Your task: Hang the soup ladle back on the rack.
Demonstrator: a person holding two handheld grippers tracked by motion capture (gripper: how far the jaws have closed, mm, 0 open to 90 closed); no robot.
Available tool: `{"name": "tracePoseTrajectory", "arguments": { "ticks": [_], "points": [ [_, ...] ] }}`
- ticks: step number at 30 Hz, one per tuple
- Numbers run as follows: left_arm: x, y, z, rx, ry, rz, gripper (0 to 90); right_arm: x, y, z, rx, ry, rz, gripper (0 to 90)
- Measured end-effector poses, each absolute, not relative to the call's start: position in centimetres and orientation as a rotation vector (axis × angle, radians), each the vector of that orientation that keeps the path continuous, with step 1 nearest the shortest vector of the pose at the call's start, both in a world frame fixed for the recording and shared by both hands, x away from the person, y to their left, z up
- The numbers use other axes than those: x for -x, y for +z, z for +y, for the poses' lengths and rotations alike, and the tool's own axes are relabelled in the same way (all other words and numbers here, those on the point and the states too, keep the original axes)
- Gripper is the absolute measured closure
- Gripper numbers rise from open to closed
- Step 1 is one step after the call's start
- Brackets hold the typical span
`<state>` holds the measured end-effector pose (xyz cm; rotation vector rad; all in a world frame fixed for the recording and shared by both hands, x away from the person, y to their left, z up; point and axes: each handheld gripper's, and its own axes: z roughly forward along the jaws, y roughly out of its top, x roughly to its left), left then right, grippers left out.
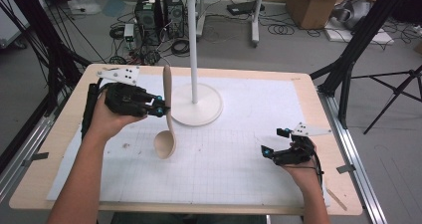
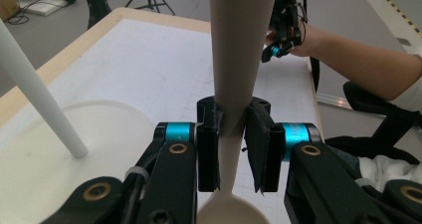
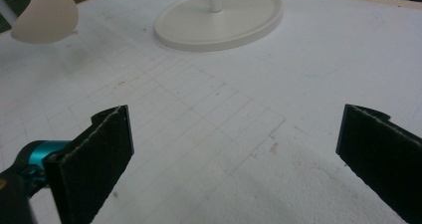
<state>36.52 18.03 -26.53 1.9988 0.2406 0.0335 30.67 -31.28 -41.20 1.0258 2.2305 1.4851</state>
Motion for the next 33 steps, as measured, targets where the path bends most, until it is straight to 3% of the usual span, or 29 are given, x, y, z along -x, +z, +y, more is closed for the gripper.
{"name": "tracePoseTrajectory", "arguments": {
  "ticks": [33],
  "points": [
    [-42.2,-19.4,19.7,-2.003,0.100,0.311,75.8,-30.7,-41.1,-31.5,-1.027,1.514,2.222,0.4]
  ]
}}
